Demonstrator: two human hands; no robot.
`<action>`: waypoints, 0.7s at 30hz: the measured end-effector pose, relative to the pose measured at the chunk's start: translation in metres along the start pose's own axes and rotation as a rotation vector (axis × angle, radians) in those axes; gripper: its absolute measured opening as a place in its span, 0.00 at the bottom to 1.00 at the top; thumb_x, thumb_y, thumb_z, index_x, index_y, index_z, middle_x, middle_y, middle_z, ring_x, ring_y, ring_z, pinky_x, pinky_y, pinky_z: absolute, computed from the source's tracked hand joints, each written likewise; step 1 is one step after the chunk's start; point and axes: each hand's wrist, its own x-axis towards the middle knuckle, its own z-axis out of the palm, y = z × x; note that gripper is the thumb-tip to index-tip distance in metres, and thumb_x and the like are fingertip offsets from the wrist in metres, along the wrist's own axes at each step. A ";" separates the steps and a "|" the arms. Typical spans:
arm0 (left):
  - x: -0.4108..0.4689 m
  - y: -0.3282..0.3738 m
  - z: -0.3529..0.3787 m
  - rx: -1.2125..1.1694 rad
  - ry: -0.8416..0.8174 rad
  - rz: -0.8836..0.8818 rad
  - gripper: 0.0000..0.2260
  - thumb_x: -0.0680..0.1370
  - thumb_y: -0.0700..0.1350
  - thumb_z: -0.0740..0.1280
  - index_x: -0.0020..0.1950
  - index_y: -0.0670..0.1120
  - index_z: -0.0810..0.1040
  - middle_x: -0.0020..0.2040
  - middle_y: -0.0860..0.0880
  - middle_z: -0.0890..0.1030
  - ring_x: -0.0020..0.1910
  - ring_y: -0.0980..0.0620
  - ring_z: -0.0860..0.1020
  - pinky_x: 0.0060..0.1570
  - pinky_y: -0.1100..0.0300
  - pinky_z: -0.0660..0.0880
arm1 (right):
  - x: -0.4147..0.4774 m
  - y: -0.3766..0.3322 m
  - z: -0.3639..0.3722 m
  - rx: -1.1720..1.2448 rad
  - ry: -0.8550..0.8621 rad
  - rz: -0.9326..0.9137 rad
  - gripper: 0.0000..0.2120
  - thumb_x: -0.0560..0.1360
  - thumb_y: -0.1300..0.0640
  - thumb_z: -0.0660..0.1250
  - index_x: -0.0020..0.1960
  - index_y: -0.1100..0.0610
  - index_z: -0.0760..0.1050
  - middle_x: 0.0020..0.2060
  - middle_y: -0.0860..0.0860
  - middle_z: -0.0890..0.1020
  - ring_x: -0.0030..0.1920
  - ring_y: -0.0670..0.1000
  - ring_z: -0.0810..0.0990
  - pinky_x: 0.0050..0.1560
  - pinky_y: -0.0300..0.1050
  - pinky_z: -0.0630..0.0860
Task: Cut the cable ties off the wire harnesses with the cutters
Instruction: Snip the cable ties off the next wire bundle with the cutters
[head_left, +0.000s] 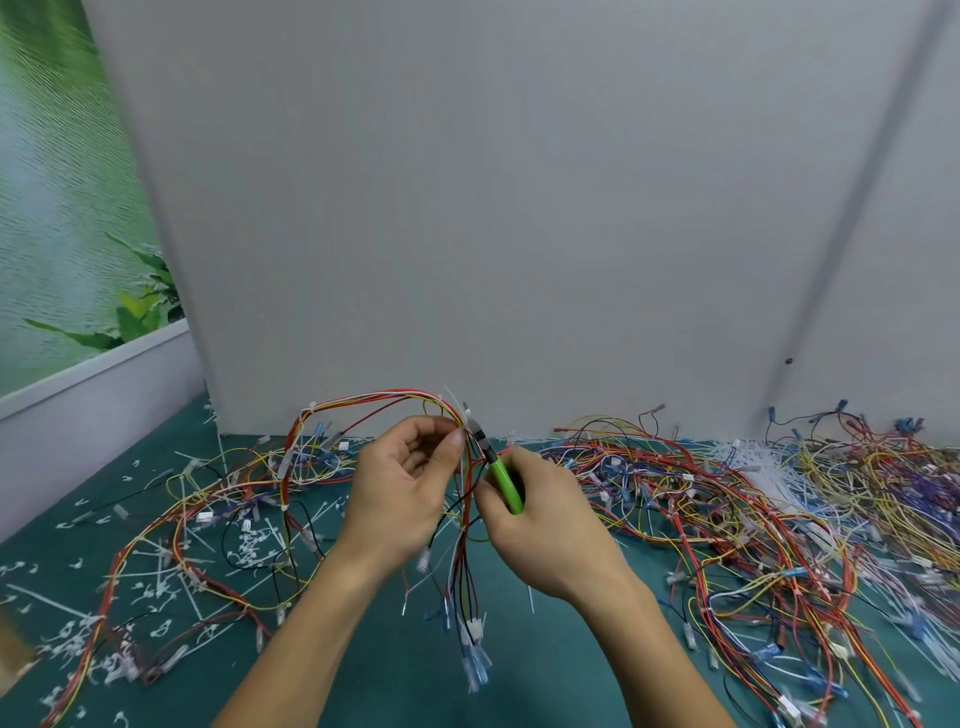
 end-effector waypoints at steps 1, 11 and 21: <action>0.000 0.001 -0.001 0.007 0.002 0.001 0.05 0.79 0.41 0.71 0.49 0.52 0.82 0.44 0.54 0.86 0.44 0.57 0.84 0.45 0.69 0.78 | 0.000 0.000 0.000 -0.021 -0.011 -0.002 0.12 0.79 0.49 0.66 0.40 0.51 0.69 0.32 0.49 0.74 0.31 0.46 0.70 0.30 0.38 0.67; 0.002 0.009 -0.008 0.011 -0.037 0.020 0.04 0.79 0.40 0.71 0.49 0.49 0.82 0.40 0.52 0.85 0.40 0.54 0.83 0.45 0.65 0.79 | -0.001 -0.001 -0.003 0.025 -0.013 -0.036 0.13 0.81 0.50 0.66 0.40 0.51 0.71 0.30 0.48 0.73 0.30 0.44 0.70 0.32 0.37 0.68; 0.004 0.013 -0.012 -0.009 -0.069 -0.003 0.02 0.80 0.41 0.70 0.51 0.46 0.81 0.38 0.50 0.83 0.36 0.53 0.81 0.41 0.62 0.79 | -0.001 -0.005 0.002 0.143 -0.028 -0.028 0.18 0.81 0.49 0.65 0.36 0.55 0.69 0.27 0.48 0.70 0.29 0.46 0.65 0.31 0.43 0.65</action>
